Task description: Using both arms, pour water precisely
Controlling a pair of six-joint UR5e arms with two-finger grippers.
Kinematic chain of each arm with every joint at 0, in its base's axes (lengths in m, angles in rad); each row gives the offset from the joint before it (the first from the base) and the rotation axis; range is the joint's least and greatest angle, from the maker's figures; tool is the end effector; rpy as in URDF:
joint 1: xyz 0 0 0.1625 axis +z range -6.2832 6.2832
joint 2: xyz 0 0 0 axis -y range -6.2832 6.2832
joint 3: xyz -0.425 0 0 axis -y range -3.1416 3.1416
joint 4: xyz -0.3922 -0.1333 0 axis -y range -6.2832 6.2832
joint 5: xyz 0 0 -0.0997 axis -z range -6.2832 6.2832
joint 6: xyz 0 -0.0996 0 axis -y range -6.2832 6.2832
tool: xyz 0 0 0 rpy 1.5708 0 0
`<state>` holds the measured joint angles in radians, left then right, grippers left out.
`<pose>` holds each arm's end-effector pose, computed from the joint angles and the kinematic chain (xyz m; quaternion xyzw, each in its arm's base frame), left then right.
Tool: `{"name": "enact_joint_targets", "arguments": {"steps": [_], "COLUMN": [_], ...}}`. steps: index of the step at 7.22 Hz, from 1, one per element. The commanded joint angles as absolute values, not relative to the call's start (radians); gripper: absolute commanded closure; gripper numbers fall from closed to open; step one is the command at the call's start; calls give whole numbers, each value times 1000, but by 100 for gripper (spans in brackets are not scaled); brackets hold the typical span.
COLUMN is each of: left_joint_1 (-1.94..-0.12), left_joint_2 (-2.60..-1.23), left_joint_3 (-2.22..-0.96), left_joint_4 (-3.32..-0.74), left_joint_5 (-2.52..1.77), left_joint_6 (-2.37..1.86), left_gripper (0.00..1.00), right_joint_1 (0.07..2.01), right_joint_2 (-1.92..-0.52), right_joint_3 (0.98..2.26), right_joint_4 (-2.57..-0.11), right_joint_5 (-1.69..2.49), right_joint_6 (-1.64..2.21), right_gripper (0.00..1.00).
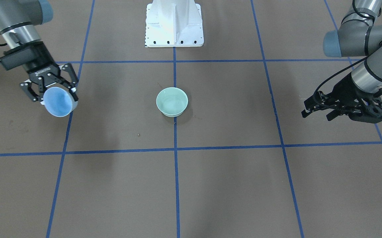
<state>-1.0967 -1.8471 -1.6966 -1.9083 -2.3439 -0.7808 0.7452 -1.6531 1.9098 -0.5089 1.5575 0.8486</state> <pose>0.2165 -0.5616 0.4034 0.0646 0.4811 0.0027 0.8743 -0.2510 -0.4148 0.4148 0.4141 -0.4514 0.0132 0.7903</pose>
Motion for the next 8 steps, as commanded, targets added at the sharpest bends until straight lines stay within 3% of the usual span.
{"name": "enact_joint_targets", "arguments": {"steps": [1,3,4,8], "left_joint_1": [-1097,-1097,-1097,-1097], "left_joint_2": [-1847,-1847,-1847,-1847], "left_joint_3": [-1698,-1707,-1710,-1718], "left_joint_4": [-1908,-1907,-1907,-1907], "left_joint_5": [-2344,-2342,-2342,-2342], "left_joint_6": [-781,-782,-782,-792], "left_gripper": [1,1,1,1], "right_joint_1": [796,792,792,654], "right_joint_2": [-1762,-1758,-1755,-1744], "right_joint_3": [1742,1445,1392,1379], "right_joint_4": [-190,175,223,232], "right_joint_5": [1540,1451,1437,1358], "right_joint_6": [895,907,907,753], "right_gripper": [100,100,100,100]}}
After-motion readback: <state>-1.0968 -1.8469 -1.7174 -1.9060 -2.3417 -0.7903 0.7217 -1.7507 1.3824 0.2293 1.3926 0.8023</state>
